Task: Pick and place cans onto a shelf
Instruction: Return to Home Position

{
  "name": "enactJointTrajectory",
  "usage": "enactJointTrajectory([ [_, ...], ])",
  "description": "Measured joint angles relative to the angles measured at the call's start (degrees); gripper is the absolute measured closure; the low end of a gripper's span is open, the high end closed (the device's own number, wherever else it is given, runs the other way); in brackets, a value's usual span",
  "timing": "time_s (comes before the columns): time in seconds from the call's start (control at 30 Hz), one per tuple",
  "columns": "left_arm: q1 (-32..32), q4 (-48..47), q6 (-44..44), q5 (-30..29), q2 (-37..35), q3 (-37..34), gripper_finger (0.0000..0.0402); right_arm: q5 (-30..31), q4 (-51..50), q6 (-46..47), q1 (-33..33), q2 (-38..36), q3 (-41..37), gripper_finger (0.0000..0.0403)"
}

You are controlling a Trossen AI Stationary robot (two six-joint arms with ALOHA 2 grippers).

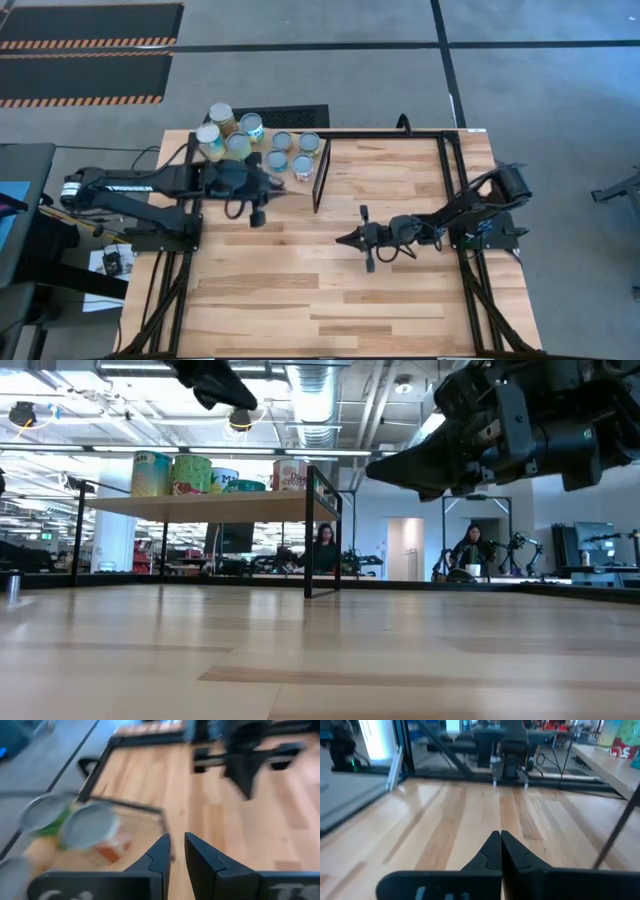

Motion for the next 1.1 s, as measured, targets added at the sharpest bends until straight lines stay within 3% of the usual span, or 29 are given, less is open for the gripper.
enactJointTrajectory([
  [0.3, -5.48, 31.17, 2.58, 6.83, -6.31, -22.11, 0.0354, 1.30, -26.27, -2.64, -3.32, -17.99, -0.01, 0.0396],
  [0.5, -6.46, 46.06, 1.67, 8.38, -9.87, -32.86, 0.0369, -5.72, -29.36, -3.94, -9.23, -27.74, -4.20, 0.0398],
  [0.63, -6.46, 50.31, 1.03, 8.41, -12.81, -37.43, 0.0395, -8.27, -28.98, -3.10, -12.54, -33.38, -9.06, 0.0398],
  [0.83, -6.46, 49.42, 0.81, 8.48, -19.11, -41.28, 0.0399, -9.22, -29.16, -2.43, -13.93, -43.19, -14.83, 0.0399],
  [1.1, -6.31, 48.91, -1.08, 8.53, -30.32, -47.16, 0.0401, -5.59, -31.10, -2.43, -14.39, -55.30, -21.73, 0.0399],
])
